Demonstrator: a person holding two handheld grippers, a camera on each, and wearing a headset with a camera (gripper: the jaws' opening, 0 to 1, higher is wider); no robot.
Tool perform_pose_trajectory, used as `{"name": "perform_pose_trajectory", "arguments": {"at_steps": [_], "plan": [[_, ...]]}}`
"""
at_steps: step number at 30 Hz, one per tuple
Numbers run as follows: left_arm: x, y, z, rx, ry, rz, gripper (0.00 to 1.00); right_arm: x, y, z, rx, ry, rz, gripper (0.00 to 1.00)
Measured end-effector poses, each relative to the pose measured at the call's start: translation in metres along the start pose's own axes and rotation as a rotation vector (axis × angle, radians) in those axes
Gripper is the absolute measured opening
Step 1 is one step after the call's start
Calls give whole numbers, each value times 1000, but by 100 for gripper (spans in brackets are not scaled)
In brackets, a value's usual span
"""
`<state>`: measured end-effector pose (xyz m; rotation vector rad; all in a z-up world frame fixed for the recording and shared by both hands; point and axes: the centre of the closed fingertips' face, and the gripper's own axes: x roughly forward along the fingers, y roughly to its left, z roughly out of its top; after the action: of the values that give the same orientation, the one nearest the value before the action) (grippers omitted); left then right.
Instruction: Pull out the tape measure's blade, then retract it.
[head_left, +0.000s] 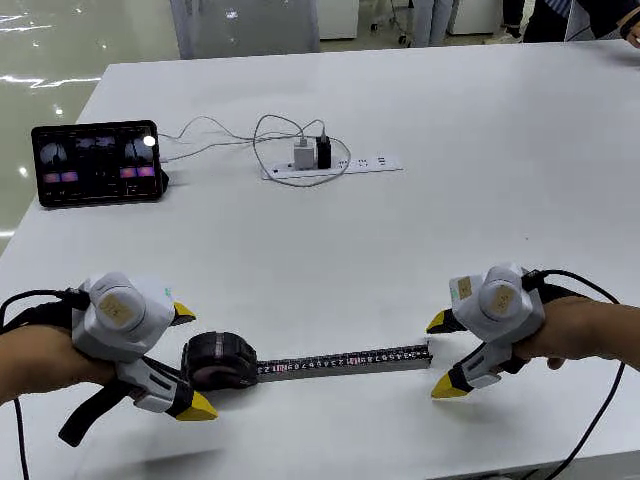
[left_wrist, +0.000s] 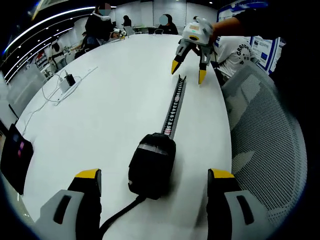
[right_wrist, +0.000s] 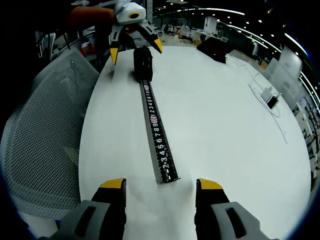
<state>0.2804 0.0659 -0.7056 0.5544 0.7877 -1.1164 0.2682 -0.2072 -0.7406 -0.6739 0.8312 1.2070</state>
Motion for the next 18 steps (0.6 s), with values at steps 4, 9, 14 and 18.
{"name": "perform_pose_trajectory", "arguments": {"at_steps": [4,9,14,18], "plan": [[-3,3,0,-102,-40,44,92,-7,-6,3,63,-49,-59,58],[-9,7,-4,-191,-77,93,99,-14,-12,2,157,-114,-123,64],[-19,17,-2,-299,-170,180,99,-20,-17,0,262,-184,-201,70],[-39,32,12,-365,-330,287,99,-25,-17,-2,346,-233,-231,75]]}}
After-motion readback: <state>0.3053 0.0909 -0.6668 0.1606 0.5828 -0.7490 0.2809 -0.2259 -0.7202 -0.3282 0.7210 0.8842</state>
